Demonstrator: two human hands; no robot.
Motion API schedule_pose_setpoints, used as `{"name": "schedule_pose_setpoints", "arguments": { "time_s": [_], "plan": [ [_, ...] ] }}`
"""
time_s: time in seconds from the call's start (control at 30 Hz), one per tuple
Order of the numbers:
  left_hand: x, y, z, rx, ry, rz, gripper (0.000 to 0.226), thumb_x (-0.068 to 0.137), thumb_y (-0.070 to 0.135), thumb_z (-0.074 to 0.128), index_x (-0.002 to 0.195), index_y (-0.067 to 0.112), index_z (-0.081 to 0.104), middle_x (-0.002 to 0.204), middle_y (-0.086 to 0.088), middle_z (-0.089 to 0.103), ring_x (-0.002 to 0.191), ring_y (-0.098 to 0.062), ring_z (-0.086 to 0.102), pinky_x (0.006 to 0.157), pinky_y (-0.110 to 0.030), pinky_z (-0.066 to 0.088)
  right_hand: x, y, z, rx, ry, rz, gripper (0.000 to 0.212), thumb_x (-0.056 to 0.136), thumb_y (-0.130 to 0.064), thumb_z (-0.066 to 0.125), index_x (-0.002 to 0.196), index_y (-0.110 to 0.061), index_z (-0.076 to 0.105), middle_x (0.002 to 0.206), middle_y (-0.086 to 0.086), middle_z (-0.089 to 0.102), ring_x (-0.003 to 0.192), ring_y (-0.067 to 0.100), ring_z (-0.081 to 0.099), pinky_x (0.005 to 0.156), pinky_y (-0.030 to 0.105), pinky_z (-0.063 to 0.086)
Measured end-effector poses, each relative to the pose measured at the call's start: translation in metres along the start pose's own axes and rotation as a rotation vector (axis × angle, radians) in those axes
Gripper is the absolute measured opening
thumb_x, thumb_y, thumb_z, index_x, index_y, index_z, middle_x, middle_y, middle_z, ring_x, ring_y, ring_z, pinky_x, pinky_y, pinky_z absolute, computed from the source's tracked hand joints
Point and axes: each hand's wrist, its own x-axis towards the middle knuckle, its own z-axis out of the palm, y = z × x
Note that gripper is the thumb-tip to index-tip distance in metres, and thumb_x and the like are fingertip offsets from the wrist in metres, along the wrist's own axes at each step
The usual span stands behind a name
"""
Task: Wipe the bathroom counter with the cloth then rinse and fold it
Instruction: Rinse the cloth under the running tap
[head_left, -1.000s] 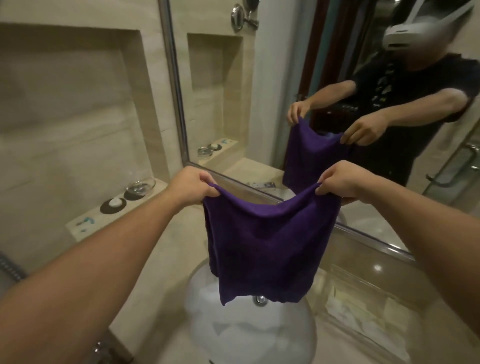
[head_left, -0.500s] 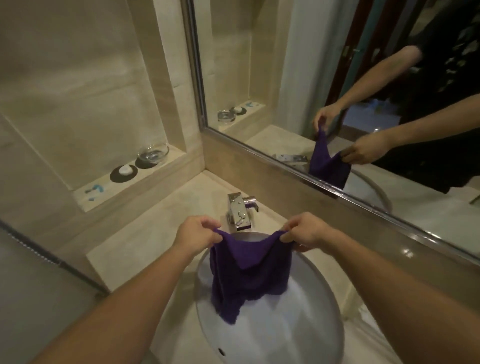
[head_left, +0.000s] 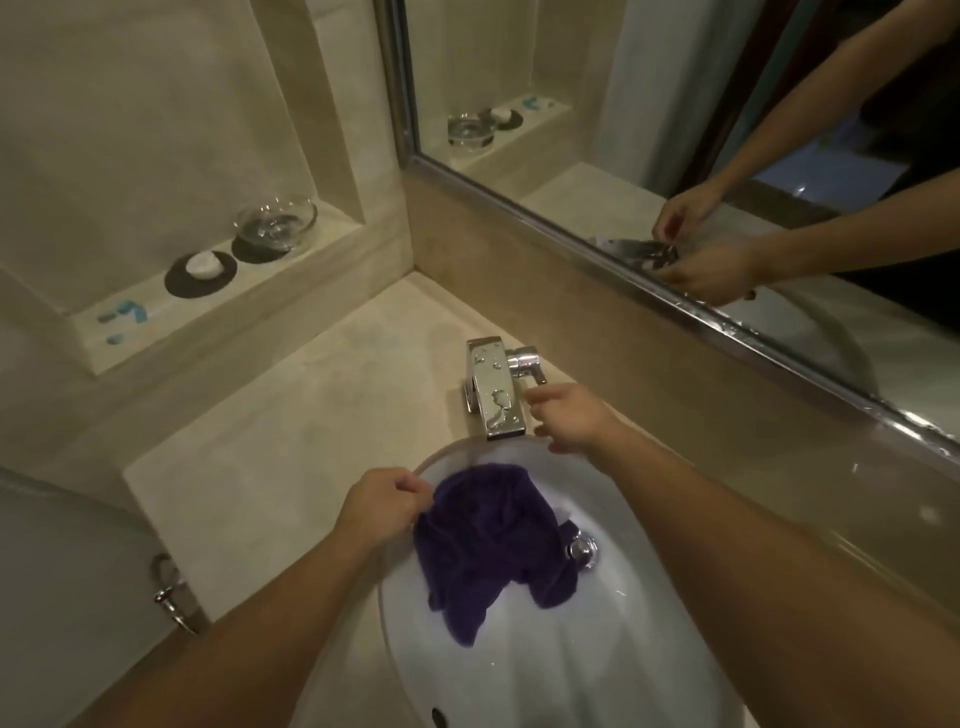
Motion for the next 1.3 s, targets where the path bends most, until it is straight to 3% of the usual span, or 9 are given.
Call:
{"name": "schedule_pose_setpoints", "arguments": {
  "time_s": [0.17, 0.3, 0.53, 0.67, 0.77, 0.87, 1.0, 1.17, 1.3],
  "plan": [
    [0.015, -0.013, 0.023, 0.012, -0.043, -0.062, 0.016, 0.079, 0.005, 0.074, 0.071, 0.018, 0.074, 0.065, 0.004, 0.068, 0.068, -0.017, 0.061, 0.069, -0.029, 0.048, 0.012, 0.011, 0.002, 0.033, 0.085, -0.05, 0.039, 0.095, -0.021, 0.049, 0.128, -0.03, 0.068, 0.13, -0.003, 0.067, 0.105, 0.021, 0.068, 0.091, 0.039, 0.055],
    [0.025, -0.018, 0.043, 0.13, -0.074, -0.091, 0.026, 0.08, 0.014, 0.078, 0.101, 0.018, 0.064, 0.096, 0.0, 0.066, 0.092, -0.019, 0.062, 0.079, -0.026, 0.045, 0.021, 0.007, -0.009, 0.2, 0.138, -0.011, 0.028, 0.098, -0.016, 0.049, 0.109, -0.023, 0.074, 0.095, -0.004, 0.068, 0.091, 0.028, 0.071, 0.074, 0.037, 0.053],
    [0.037, -0.046, 0.076, 0.225, -0.09, -0.113, 0.065, 0.062, 0.014, 0.079, 0.118, 0.024, 0.047, 0.108, -0.001, 0.064, 0.096, -0.023, 0.063, 0.084, -0.037, 0.055, 0.025, 0.074, 0.012, 0.119, 0.091, -0.066, 0.013, 0.093, -0.033, 0.065, 0.097, -0.025, 0.074, 0.096, -0.003, 0.074, 0.081, 0.019, 0.067, 0.079, 0.039, 0.057],
    [0.042, -0.066, 0.105, 0.299, -0.036, -0.052, 0.083, 0.059, 0.033, 0.077, 0.133, 0.025, 0.041, 0.116, -0.003, 0.054, 0.105, -0.026, 0.057, 0.092, -0.046, 0.054, 0.019, 0.149, 0.05, -0.09, -0.111, 0.196, 0.089, 0.07, -0.039, 0.085, 0.147, -0.027, 0.041, 0.13, 0.006, 0.057, 0.108, 0.027, 0.062, 0.086, 0.04, 0.055],
    [0.046, -0.073, 0.121, 0.375, 0.019, 0.034, 0.072, 0.069, 0.039, 0.074, 0.132, 0.029, 0.041, 0.114, 0.0, 0.052, 0.104, -0.023, 0.056, 0.092, -0.044, 0.054, 0.024, 0.182, 0.082, -0.071, -0.144, 0.226, 0.122, 0.043, -0.054, 0.083, 0.15, -0.031, 0.029, 0.136, 0.004, 0.052, 0.119, 0.029, 0.056, 0.092, 0.036, 0.052],
    [0.056, -0.078, 0.13, 0.429, 0.011, 0.105, 0.052, 0.07, 0.03, 0.063, 0.119, 0.032, 0.047, 0.102, 0.006, 0.057, 0.091, -0.017, 0.06, 0.082, -0.04, 0.058, 0.036, 0.195, 0.109, -0.089, -0.018, 0.178, 0.086, 0.055, -0.041, 0.077, 0.134, -0.024, 0.046, 0.114, -0.002, 0.058, 0.113, 0.027, 0.058, 0.087, 0.029, 0.051],
    [0.063, -0.07, 0.134, 0.224, 0.003, 0.083, 0.027, 0.077, 0.026, 0.059, 0.103, 0.024, 0.064, 0.091, 0.012, 0.063, 0.084, -0.011, 0.06, 0.083, -0.034, 0.053, 0.047, 0.181, 0.11, -0.076, 0.016, 0.164, 0.02, 0.083, -0.027, 0.07, 0.097, -0.016, 0.061, 0.085, -0.005, 0.063, 0.076, 0.013, 0.06, 0.054, 0.015, 0.039],
    [0.078, -0.043, 0.141, -0.122, 0.307, 0.097, 0.025, 0.089, 0.04, 0.052, 0.1, 0.027, 0.07, 0.092, 0.004, 0.071, 0.091, -0.022, 0.067, 0.088, -0.047, 0.054, 0.067, 0.162, 0.099, 0.002, 0.134, 0.253, 0.061, 0.08, -0.076, 0.044, 0.069, -0.023, 0.072, 0.069, 0.0, 0.07, 0.07, 0.021, 0.068, 0.064, 0.033, 0.053],
    [0.093, -0.053, 0.171, 0.08, 0.515, 0.448, 0.022, 0.091, 0.034, 0.058, 0.102, 0.018, 0.067, 0.102, -0.005, 0.064, 0.097, -0.029, 0.062, 0.082, -0.049, 0.05, 0.083, 0.169, 0.138, 0.004, 0.403, 0.132, 0.064, 0.084, -0.079, 0.041, 0.071, -0.023, 0.068, 0.097, -0.002, 0.065, 0.086, 0.019, 0.063, 0.082, 0.038, 0.052]
  ]
}}
